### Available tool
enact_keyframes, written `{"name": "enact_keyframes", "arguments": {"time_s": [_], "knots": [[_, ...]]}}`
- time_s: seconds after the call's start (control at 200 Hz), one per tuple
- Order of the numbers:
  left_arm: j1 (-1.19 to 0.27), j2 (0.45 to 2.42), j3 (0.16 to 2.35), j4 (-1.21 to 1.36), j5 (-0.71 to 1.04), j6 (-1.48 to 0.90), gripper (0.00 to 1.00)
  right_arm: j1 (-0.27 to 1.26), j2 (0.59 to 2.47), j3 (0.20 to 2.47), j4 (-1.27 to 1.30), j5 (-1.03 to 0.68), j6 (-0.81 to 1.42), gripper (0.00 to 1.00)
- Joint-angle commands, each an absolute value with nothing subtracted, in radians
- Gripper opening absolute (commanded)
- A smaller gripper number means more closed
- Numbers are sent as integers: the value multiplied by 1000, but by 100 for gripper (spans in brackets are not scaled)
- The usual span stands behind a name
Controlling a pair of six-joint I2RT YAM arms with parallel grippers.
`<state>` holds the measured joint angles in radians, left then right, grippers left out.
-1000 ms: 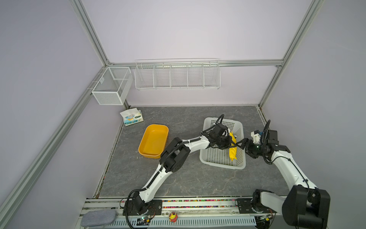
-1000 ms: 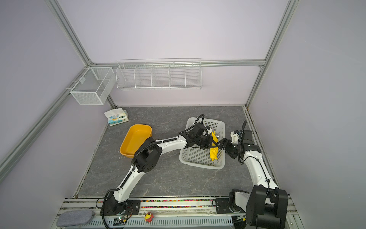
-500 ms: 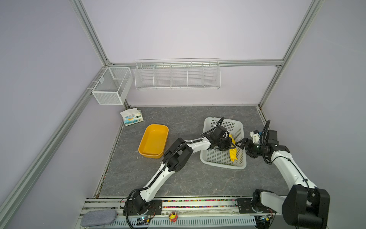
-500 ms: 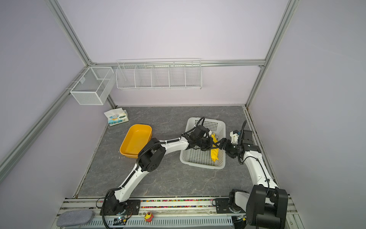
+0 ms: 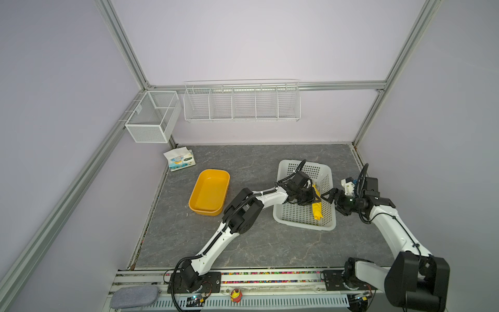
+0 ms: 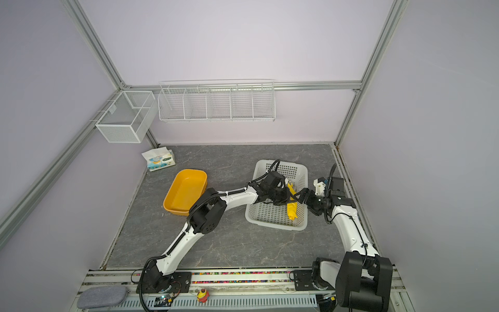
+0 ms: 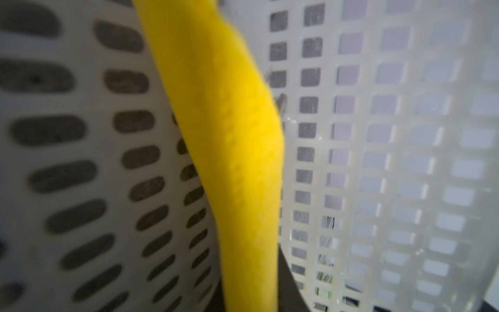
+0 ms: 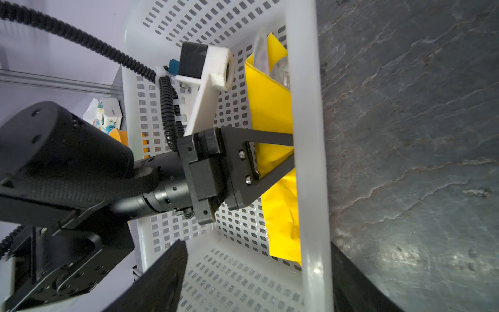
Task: Place the utensils on the paper napkin and roll it up
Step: 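Carry the napkin bundle with the left gripper over the white basket, then lower the bundle into the basket and open the left gripper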
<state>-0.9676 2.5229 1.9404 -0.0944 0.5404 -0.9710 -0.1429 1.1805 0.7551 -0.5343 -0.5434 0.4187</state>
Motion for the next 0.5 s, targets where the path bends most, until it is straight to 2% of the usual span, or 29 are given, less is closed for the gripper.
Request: {"name": "enact_keyframes", "arguments": {"time_s": [0.0, 0.495], "knots": [[-973, 2524, 1963, -174, 493, -928, 23, -148, 1172, 742, -549, -551, 405, 80], [-974, 2468, 1951, -283, 422, -844, 38, -148, 1151, 748, -574, -527, 395, 80]]}}
